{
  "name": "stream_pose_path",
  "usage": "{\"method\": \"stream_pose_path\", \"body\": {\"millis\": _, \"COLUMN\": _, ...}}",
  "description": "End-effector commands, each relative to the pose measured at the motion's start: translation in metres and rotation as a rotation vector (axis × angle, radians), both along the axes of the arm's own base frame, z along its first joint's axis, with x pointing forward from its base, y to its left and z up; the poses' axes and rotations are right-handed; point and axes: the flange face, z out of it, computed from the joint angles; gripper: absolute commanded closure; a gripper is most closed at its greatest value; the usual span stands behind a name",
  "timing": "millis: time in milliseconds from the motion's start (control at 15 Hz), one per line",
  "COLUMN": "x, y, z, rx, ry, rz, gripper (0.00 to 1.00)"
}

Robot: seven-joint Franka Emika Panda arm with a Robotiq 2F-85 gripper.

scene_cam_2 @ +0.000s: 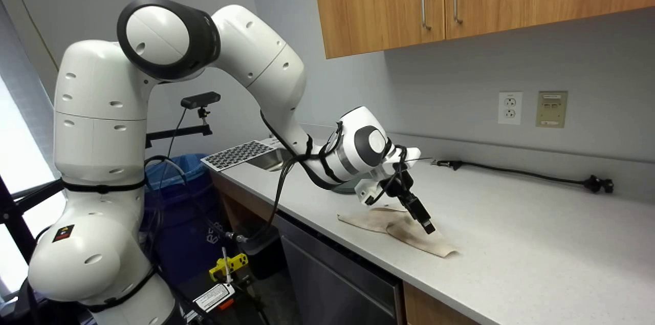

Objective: Fold the towel in two triangles

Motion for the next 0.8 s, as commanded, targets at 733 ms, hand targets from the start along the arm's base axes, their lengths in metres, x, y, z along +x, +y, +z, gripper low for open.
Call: {"method": "stream_pose_path", "body": {"millis": 733, "x": -0.001, "y": -0.074, "z": -0.027, "rx": 0.272, "ry": -0.048, "rz": -0.325, "gripper": 0.0}}
